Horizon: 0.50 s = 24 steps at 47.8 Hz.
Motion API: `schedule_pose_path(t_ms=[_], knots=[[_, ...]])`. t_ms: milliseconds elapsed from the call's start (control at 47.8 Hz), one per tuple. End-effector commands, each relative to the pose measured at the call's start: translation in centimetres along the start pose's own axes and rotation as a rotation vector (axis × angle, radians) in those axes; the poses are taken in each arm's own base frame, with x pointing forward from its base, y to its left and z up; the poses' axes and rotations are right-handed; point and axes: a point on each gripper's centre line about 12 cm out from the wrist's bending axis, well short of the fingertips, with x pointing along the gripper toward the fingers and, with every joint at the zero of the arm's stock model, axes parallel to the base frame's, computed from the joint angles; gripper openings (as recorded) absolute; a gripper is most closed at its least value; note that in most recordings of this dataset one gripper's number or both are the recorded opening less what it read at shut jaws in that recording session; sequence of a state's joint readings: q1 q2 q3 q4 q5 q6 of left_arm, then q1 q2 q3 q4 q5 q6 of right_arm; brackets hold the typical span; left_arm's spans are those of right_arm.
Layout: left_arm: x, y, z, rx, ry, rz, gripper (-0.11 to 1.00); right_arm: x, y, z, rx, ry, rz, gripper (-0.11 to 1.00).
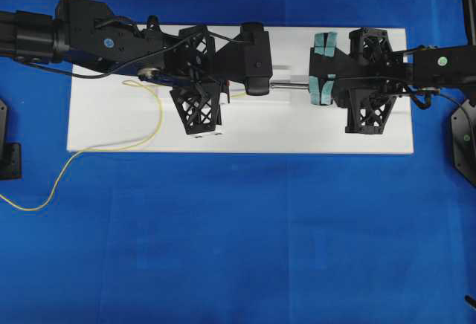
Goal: Touch the tip of the soldering iron to the tip of the solder at the mark.
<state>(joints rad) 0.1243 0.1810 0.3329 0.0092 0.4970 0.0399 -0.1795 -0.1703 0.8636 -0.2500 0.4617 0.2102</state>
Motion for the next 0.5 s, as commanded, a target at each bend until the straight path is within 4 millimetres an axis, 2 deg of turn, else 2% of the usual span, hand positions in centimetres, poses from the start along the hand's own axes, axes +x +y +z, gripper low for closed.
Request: schedule_pose_path(t_ms=[0,335,481], knots=[[-0.7,0.2,0.7,0.000,-0.027,0.004,0.02,-0.6,0.0,1.1,0.005,-0.037,0.002,0.06],[-1.1,0.2,0.9,0.005,-0.038,0.005,0.02,-0.6,0.0,1.1,0.008,-0.036,0.002,0.06],[-2.7,0.2,1.3,0.002,-0.069,0.006,0.02,-0.6,0.0,1.2,0.008,-0.038,0.002,0.06]])
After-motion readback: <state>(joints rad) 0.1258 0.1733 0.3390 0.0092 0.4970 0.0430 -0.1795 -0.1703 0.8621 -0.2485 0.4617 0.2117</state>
